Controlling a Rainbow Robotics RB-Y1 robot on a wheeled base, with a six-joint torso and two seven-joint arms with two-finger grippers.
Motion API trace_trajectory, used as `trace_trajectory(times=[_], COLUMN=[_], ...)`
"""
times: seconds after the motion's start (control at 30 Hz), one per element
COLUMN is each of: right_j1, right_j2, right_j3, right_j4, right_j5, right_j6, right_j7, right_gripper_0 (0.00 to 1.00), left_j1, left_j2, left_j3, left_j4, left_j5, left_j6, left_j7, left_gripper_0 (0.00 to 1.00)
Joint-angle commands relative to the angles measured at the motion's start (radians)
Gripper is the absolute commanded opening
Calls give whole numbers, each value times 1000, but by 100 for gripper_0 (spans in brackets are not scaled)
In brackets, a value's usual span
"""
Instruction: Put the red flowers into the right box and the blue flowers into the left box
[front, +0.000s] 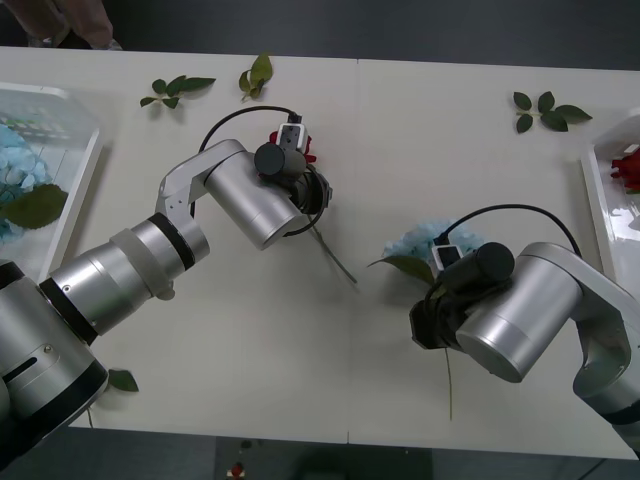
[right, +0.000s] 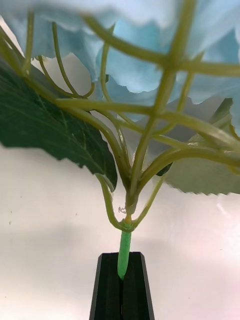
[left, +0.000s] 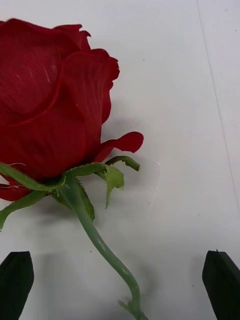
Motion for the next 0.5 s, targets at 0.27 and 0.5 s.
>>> trace_trajectory(times=[0.27,0.5], right_j1=[-2,-4], right_j2=[-18,-21], right_j3=[-136,-248], right_j4=[-48,-86], right_j5=[-96,-162], right_j6=[25,105], right_j7=[-30,-25], right_gripper_0=[0,0], left_j1=[-38,-38], left_j2=[-10,-10], left_j3=[-14,-14], left_j4=[24,27], left_j5=[-46,-53], left_j6=[-9,-9], left_j7=[6,3], left_gripper_0=[74,25])
